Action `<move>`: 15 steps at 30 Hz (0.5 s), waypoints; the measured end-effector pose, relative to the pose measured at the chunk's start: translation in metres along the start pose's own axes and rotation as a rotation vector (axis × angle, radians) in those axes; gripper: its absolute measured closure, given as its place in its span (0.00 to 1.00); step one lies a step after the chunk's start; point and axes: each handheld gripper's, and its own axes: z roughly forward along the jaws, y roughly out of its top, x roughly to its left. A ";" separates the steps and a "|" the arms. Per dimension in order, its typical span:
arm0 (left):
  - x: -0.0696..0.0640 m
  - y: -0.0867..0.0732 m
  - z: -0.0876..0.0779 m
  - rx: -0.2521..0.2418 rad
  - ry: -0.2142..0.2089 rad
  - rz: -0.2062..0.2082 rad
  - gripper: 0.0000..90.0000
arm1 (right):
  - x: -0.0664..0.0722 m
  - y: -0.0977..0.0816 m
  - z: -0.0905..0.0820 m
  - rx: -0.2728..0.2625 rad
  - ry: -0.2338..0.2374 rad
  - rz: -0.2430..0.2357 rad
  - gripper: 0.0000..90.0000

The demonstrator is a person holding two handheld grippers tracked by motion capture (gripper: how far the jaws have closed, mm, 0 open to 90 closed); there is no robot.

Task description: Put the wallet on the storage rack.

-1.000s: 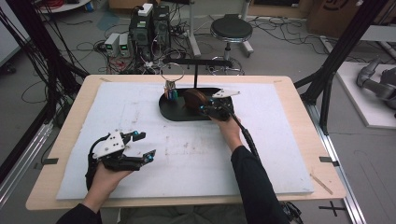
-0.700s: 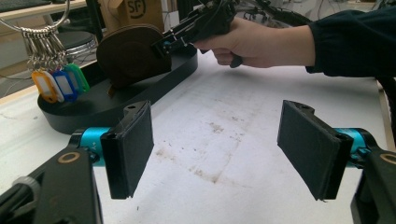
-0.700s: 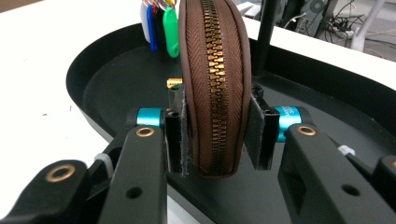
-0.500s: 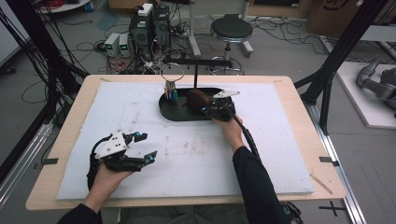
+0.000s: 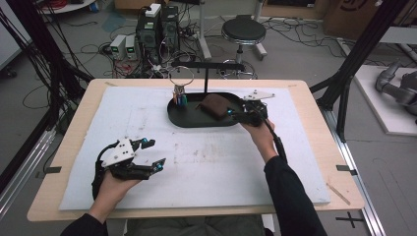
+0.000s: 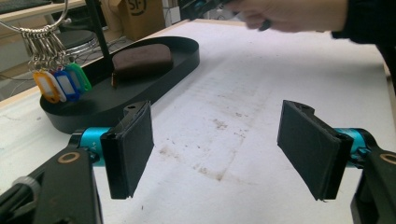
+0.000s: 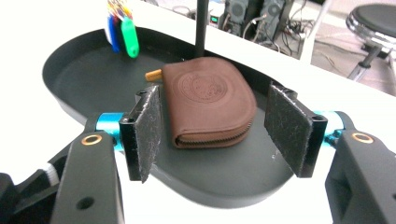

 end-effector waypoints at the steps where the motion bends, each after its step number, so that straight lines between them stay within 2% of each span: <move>1: 0.001 0.000 0.000 0.000 0.000 -0.001 0.30 | -0.002 0.000 -0.008 -0.009 0.012 0.006 0.41; 3: 0.002 0.000 0.001 -0.001 0.005 -0.003 0.30 | -0.005 -0.002 -0.025 -0.028 0.030 0.007 0.40; 7: 0.006 0.000 0.003 0.007 0.017 -0.003 0.30 | -0.009 -0.010 -0.056 -0.060 0.077 0.045 0.38; 12: 0.009 0.000 0.003 0.011 0.038 -0.013 0.29 | -0.010 -0.026 -0.087 -0.074 0.096 0.045 0.35; 15: 0.011 -0.001 0.002 0.014 0.052 -0.018 0.29 | -0.010 -0.039 -0.101 -0.078 0.111 0.061 0.33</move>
